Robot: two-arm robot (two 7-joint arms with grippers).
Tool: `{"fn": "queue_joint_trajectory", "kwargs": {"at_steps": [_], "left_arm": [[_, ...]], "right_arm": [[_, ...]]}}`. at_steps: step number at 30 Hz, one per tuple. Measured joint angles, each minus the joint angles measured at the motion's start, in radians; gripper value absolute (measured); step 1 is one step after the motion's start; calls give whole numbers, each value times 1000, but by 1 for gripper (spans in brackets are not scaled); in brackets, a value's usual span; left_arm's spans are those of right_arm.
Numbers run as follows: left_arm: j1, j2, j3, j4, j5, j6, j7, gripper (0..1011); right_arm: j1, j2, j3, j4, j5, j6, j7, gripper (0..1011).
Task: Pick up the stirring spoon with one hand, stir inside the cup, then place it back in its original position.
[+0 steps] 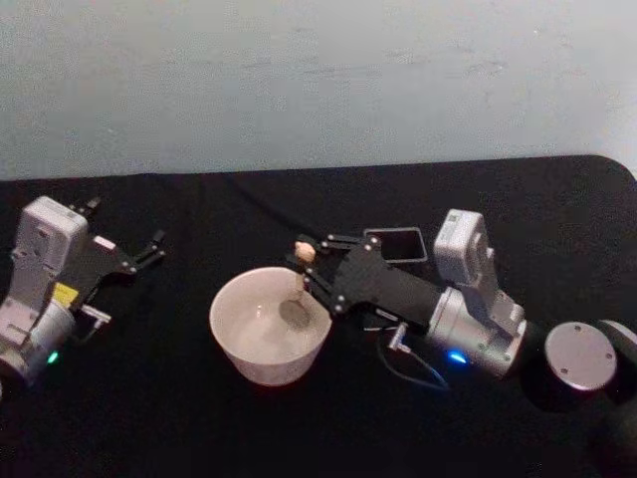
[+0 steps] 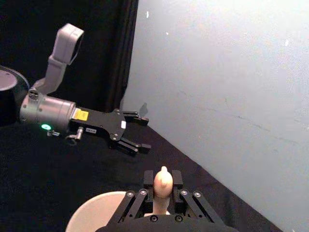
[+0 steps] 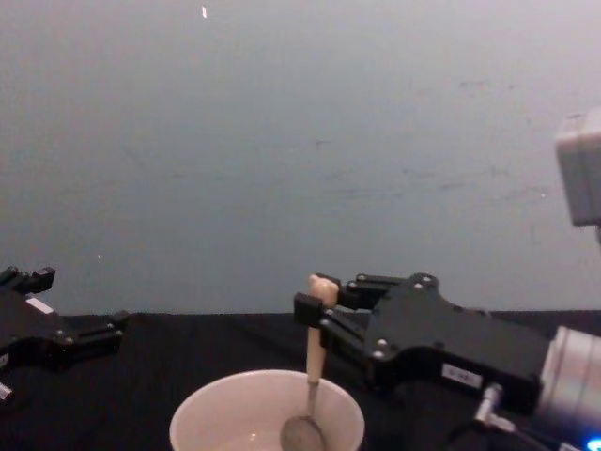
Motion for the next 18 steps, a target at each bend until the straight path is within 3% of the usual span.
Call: {"fn": "queue_joint_trajectory", "kwargs": {"at_steps": [9, 18], "left_arm": [[0, 0, 0, 0, 0, 0, 0, 1001], [0, 0, 0, 0, 0, 0, 0, 1001]], "right_arm": [[-65, 45, 8, -101, 48, 23, 34, 214], [-70, 27, -29, -110, 44, 35, 39, 214]]}}
